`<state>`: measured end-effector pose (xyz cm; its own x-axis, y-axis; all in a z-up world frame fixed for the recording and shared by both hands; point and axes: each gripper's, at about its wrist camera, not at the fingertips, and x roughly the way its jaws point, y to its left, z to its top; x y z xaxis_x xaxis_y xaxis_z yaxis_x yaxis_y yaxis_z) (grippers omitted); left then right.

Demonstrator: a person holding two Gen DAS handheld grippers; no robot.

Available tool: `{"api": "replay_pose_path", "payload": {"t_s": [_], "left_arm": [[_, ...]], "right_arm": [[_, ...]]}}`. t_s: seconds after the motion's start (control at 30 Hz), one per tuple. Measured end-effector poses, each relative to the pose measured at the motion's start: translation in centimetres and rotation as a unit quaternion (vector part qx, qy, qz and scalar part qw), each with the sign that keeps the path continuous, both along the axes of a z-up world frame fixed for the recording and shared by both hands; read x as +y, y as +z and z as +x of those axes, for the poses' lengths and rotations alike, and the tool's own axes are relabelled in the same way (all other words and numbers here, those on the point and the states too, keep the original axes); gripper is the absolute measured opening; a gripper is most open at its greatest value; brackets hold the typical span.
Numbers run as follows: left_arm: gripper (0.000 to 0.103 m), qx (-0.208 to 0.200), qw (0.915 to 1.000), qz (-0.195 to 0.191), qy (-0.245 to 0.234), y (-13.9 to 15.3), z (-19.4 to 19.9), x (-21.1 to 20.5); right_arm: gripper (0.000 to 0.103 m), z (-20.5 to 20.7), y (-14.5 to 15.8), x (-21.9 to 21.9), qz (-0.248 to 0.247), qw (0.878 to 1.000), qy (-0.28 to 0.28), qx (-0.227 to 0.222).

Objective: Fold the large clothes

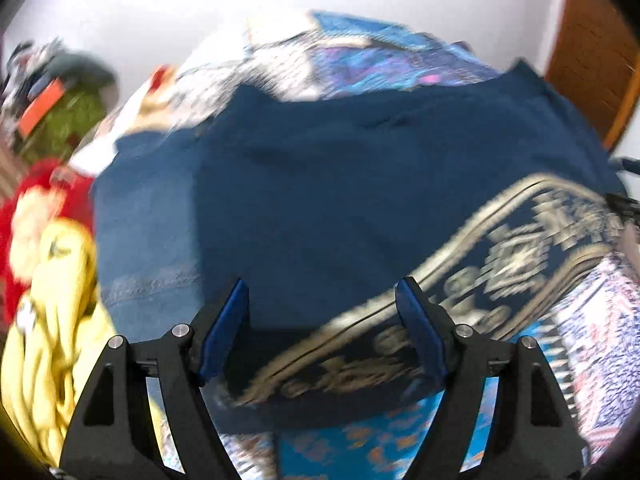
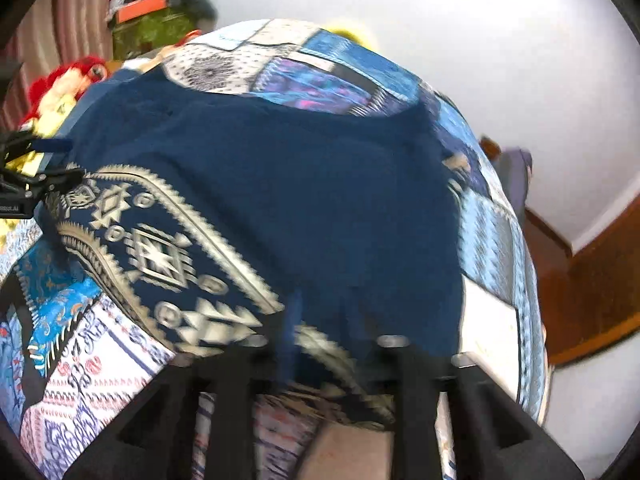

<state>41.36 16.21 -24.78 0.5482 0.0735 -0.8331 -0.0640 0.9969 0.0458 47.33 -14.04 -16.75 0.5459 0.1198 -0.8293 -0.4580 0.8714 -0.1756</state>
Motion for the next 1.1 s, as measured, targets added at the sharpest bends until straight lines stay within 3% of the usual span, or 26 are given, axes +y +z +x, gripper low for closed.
{"api": "replay_pose_path", "payload": {"t_s": [0.03, 0.13, 0.23, 0.33, 0.6, 0.73, 0.83, 0.93, 1.07, 1.1], "left_arm": [[0.077, 0.007, 0.9998, 0.009, 0.015, -0.3, -0.4, 1.0], [0.077, 0.011, 0.9977, 0.024, 0.063, -0.7, -2.0, 3.5], [0.077, -0.007, 0.9937, -0.016, 0.111, 0.2, -4.2, 6.0], [0.077, -0.032, 0.9875, -0.057, 0.143, 1.4, -6.2, 7.1], [0.077, -0.023, 0.9709, -0.210, 0.113, 1.0, -7.0, 3.7], [0.077, -0.003, 0.9448, -0.316, 0.088, -1.4, -6.0, 2.2], [0.077, 0.004, 0.9283, -0.362, 0.086, -2.9, -4.9, 1.6], [0.077, -0.005, 0.9016, -0.423, 0.090, -4.5, -4.0, 2.2], [0.076, -0.033, 0.8802, -0.462, 0.103, -5.6, -3.0, 3.6], [0.074, -0.040, 0.8786, -0.464, 0.106, -5.8, -2.7, 3.9]], "right_arm": [[0.103, 0.4, 0.1, -1.7, 0.002, 1.000, -0.030, -0.009], [0.103, 1.5, -0.7, -5.5, 0.021, 0.996, -0.075, 0.037], [0.103, 1.0, -0.7, -8.9, 0.064, 0.991, -0.102, 0.061], [0.103, -0.1, 0.7, -10.2, 0.084, 0.988, -0.116, 0.051], [0.103, -2.0, 5.4, -5.8, 0.115, 0.991, -0.065, 0.000], [0.103, -2.5, 5.6, -1.9, 0.107, 0.994, -0.020, -0.011], [0.103, -2.2, 4.6, 0.6, 0.086, 0.996, 0.008, -0.011], [0.103, -1.6, 3.2, 2.8, 0.061, 0.998, 0.027, -0.013], [0.103, -0.7, 0.7, 4.1, 0.038, 0.999, 0.031, 0.004], [0.103, -0.5, 0.3, 4.1, 0.038, 0.999, 0.030, 0.010]]}}
